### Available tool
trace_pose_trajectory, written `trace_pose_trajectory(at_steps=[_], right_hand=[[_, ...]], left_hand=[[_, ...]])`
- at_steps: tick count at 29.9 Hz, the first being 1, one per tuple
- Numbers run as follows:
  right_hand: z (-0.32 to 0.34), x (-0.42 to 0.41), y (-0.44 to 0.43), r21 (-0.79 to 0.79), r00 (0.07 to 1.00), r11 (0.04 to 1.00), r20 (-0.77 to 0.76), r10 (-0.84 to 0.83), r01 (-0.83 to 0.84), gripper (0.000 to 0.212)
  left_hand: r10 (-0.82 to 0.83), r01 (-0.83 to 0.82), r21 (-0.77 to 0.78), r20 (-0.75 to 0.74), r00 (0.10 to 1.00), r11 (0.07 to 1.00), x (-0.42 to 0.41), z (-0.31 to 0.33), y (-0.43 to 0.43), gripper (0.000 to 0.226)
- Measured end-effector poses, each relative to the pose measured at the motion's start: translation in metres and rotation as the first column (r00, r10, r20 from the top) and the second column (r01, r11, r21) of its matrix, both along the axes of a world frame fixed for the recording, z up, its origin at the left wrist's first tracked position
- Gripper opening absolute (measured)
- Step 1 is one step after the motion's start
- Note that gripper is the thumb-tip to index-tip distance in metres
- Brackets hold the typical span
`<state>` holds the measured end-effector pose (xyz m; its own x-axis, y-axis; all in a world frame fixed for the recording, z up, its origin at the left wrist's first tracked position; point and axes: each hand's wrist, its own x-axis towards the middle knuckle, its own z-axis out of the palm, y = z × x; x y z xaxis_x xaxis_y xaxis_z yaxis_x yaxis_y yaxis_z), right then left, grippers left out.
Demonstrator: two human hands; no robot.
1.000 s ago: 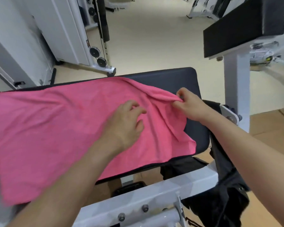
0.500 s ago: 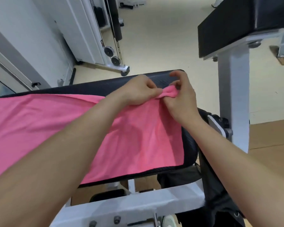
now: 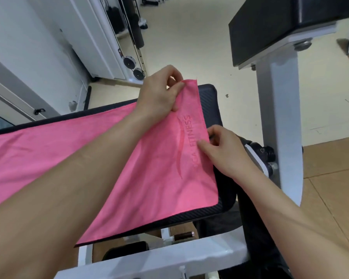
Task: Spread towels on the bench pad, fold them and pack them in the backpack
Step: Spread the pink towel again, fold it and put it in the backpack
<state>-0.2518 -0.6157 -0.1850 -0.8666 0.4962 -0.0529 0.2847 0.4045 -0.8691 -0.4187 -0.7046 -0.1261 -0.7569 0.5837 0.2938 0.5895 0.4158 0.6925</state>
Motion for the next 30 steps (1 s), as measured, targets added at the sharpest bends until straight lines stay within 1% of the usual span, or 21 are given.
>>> trace_pose_trajectory(at_steps=[3,5,7,9,11,13,16,18,20,23,26,28,30], right_hand=[[-0.005,0.014,-0.006,0.076,1.0,0.997,-0.004,-0.029,0.029,0.01],[-0.008,0.02,-0.012,0.124,0.999,0.991,-0.005,-0.052,0.052,0.015],[-0.012,0.026,-0.021,0.169,0.997,0.983,0.024,-0.074,0.069,0.029],[-0.017,0.032,-0.032,0.227,0.991,0.969,0.065,-0.119,0.101,0.043],[-0.022,0.039,-0.043,0.277,0.982,0.952,0.093,-0.162,0.131,0.051],[-0.025,0.043,-0.049,0.299,0.97,0.94,0.122,-0.209,0.165,0.052],[-0.028,0.05,-0.052,0.333,0.949,0.921,0.17,-0.268,0.2,0.048],[-0.029,0.057,-0.054,0.341,0.941,0.915,0.18,-0.288,0.215,0.044],[-0.032,0.064,-0.055,0.342,0.932,0.906,0.168,-0.32,0.25,0.042],[-0.037,0.071,-0.055,0.337,0.912,0.893,0.177,-0.371,0.298,0.039],[-0.039,0.075,-0.057,0.296,0.916,0.907,0.176,-0.362,0.301,0.041],[-0.038,0.077,-0.056,0.186,0.927,0.93,0.146,-0.346,0.318,0.039],[-0.036,0.079,-0.054,-0.002,0.941,0.945,0.088,-0.326,0.327,0.029]], left_hand=[[-0.031,0.026,-0.069,-0.077,0.997,0.997,-0.001,-0.008,0.003,0.004],[-0.029,0.012,-0.115,-0.147,0.989,0.993,-0.004,-0.01,0.004,0.008],[-0.011,-0.024,-0.164,-0.208,0.978,0.986,-0.006,-0.01,0.007,0.013],[0.002,-0.068,-0.249,-0.256,0.967,0.966,-0.008,-0.009,0.012,0.017],[-0.012,-0.094,-0.353,-0.288,0.958,0.931,-0.009,-0.008,0.018,0.022],[-0.04,-0.097,-0.422,-0.304,0.952,0.901,-0.009,-0.006,0.022,0.026],[-0.072,-0.054,-0.419,-0.28,0.957,0.906,-0.005,-0.004,0.027,0.025],[-0.072,-0.019,-0.355,-0.241,0.968,0.935,0.001,-0.005,0.029,0.023],[-0.068,-0.009,-0.31,-0.236,0.969,0.951,0.007,-0.009,0.032,0.023],[-0.032,-0.087,-0.372,-0.301,0.953,0.924,0.013,-0.013,0.039,0.026],[-0.006,-0.155,-0.418,-0.36,0.933,0.895,0.019,-0.014,0.045,0.025],[-0.001,-0.169,-0.411,-0.382,0.924,0.896,0.023,-0.011,0.045,0.025],[0.003,-0.146,-0.395,-0.341,0.94,0.907,0.027,-0.009,0.041,0.026]])
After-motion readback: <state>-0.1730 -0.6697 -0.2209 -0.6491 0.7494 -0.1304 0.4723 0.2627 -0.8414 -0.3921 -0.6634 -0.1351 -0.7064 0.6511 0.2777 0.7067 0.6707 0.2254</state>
